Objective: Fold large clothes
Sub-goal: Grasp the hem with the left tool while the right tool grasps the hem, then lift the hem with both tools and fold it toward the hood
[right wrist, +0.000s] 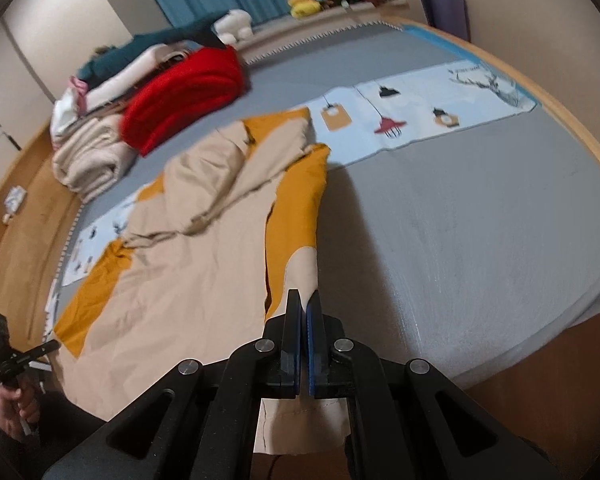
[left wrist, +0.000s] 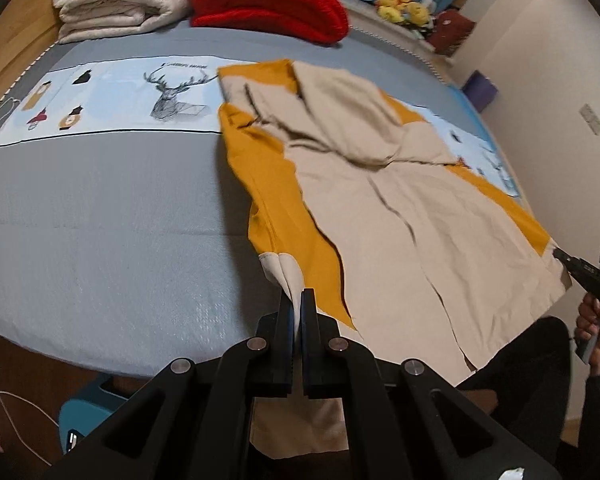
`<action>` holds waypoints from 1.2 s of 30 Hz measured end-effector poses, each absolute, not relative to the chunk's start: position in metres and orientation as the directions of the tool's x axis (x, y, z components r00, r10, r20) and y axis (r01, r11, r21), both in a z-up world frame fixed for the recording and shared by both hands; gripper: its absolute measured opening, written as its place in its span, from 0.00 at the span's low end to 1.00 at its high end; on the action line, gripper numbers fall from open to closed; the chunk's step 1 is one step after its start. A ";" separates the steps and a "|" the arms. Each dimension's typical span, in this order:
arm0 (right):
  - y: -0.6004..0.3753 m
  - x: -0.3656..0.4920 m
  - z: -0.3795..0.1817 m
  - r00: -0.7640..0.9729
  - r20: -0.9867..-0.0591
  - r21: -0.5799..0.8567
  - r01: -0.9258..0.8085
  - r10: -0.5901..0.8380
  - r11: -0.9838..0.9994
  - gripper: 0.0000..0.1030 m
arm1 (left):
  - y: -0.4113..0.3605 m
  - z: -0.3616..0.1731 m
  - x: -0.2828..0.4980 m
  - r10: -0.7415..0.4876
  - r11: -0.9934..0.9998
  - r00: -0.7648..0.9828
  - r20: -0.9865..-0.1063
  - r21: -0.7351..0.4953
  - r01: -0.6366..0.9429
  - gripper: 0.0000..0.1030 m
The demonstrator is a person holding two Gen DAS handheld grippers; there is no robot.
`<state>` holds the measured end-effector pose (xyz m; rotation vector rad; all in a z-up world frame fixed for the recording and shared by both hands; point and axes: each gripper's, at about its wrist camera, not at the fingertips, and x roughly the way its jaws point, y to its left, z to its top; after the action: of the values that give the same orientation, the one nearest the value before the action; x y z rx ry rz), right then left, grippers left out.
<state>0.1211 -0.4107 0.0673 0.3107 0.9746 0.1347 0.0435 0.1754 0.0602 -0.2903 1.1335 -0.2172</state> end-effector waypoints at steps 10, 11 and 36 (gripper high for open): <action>-0.438 0.026 0.105 0.598 -0.757 0.368 0.057 0.263 0.928 0.02 | 0.184 0.088 -0.024 -0.394 0.916 0.349 -0.850 -0.394 0.075 0.01; -0.439 0.018 0.106 0.601 -0.757 0.367 0.064 0.258 0.928 0.02 | 0.184 0.089 -0.028 -0.400 0.913 0.345 -0.849 -0.400 0.073 0.01; -0.390 0.358 -0.024 0.453 -0.880 0.193 0.070 0.141 0.979 0.02 | 0.240 -0.070 0.238 -0.354 0.862 0.252 -0.901 -0.419 -0.286 0.02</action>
<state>0.3575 -0.3899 -0.0245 0.2130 1.1020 0.0446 0.2384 0.2405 -0.0697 -0.5731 1.3374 -0.0494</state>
